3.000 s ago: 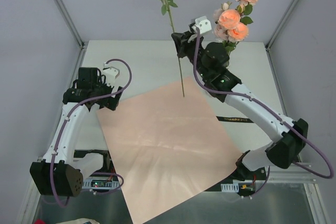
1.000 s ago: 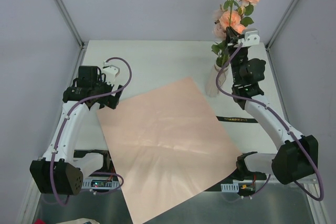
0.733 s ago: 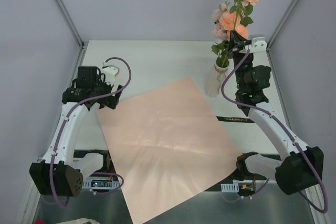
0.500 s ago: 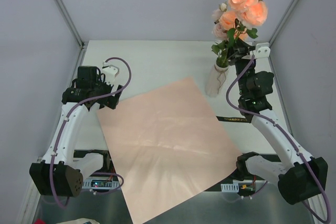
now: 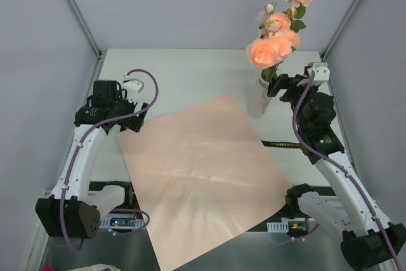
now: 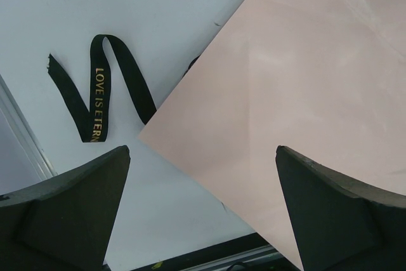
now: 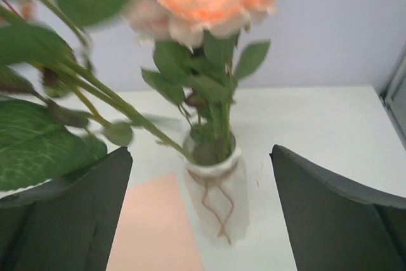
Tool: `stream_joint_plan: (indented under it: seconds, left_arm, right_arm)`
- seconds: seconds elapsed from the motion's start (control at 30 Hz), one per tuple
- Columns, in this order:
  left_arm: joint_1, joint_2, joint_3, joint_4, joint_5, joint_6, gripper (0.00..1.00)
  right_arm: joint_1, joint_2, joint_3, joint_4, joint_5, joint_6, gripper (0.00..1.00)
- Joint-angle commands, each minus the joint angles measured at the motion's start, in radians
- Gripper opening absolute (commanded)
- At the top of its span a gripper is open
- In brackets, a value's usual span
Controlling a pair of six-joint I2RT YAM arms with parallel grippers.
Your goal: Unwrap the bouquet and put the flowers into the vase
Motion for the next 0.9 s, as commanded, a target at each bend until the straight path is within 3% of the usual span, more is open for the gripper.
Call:
stream_joint_plan:
  seconds: [0.0, 0.23, 0.4, 0.47, 0.6, 0.87]
  left_arm:
    - [0.011, -0.016, 0.028, -0.015, 0.025, -0.014, 0.99]
    - [0.011, -0.01, 0.057, -0.032, 0.042, -0.029, 0.99]
    - [0.011, -0.033, 0.045, -0.039, 0.037, -0.023, 0.99]
    - [0.011, -0.038, 0.035, -0.041, 0.042, -0.026, 0.99]
    - [0.011, -0.044, 0.016, -0.041, 0.062, -0.049, 0.99]
    - [0.011, -0.039, -0.008, -0.038, 0.091, -0.08, 0.99]
  right_arm:
    - [0.001, -0.039, 0.031, -0.303, 0.094, 0.09, 0.95]
    - [-0.01, 0.022, 0.146, -0.553, 0.122, 0.211, 0.96]
    - [-0.009, -0.062, 0.089, -0.603, 0.082, 0.239, 1.0]
    - [-0.007, -0.076, 0.078, -0.646, 0.085, 0.294, 0.96]
    - [0.002, -0.024, 0.094, -0.795, 0.075, 0.345, 0.96]
    - [0.037, 0.017, 0.054, -0.743, -0.033, 0.31, 0.96]
